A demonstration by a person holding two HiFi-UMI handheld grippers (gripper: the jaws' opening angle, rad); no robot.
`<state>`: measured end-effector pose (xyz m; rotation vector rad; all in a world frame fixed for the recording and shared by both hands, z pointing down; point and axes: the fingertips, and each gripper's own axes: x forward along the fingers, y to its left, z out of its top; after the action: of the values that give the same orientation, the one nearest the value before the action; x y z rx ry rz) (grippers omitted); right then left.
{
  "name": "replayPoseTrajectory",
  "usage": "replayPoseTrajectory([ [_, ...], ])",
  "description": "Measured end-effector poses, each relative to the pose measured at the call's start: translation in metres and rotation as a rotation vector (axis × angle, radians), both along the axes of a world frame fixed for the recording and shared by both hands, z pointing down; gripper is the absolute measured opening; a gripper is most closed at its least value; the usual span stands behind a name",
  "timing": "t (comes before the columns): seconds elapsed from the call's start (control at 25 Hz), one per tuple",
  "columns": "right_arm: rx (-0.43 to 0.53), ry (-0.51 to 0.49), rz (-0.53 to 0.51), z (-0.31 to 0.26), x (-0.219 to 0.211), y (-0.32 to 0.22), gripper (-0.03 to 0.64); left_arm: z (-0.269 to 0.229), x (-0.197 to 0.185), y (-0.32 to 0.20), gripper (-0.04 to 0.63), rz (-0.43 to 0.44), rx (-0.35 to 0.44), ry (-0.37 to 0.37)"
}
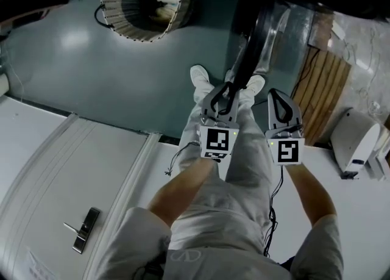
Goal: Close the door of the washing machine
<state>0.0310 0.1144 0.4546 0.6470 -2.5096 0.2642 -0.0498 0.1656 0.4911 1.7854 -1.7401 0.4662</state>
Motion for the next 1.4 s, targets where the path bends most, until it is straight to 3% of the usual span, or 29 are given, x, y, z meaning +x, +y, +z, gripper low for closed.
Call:
replayPoseTrajectory([
  [0.24, 0.01, 0.037, 0.055, 0.011, 0.051, -0.008, 0.009, 0.001, 0.042, -0.014, 0.104, -0.036, -0.02, 0.062],
  [0.6, 0.004, 0.062, 0.149, 0.031, 0.123, -0.014, 0.01, 0.004, 0.09, -0.038, 0.112, -0.134, -0.082, 0.096],
  [0.8, 0.015, 0.11, 0.135, 0.042, 0.153, -0.01, 0.009, 0.008, 0.112, -0.048, 0.117, -0.169, -0.121, 0.128],
  [1.08, 0.0, 0.117, 0.152, 0.052, 0.176, -0.006, 0.011, 0.007, 0.144, -0.071, 0.13, -0.194, -0.151, 0.194],
  [1.4, 0.036, 0.123, 0.086, 0.068, 0.184, 0.0, 0.012, 0.009, 0.173, -0.093, 0.15, -0.167, -0.214, 0.239],
])
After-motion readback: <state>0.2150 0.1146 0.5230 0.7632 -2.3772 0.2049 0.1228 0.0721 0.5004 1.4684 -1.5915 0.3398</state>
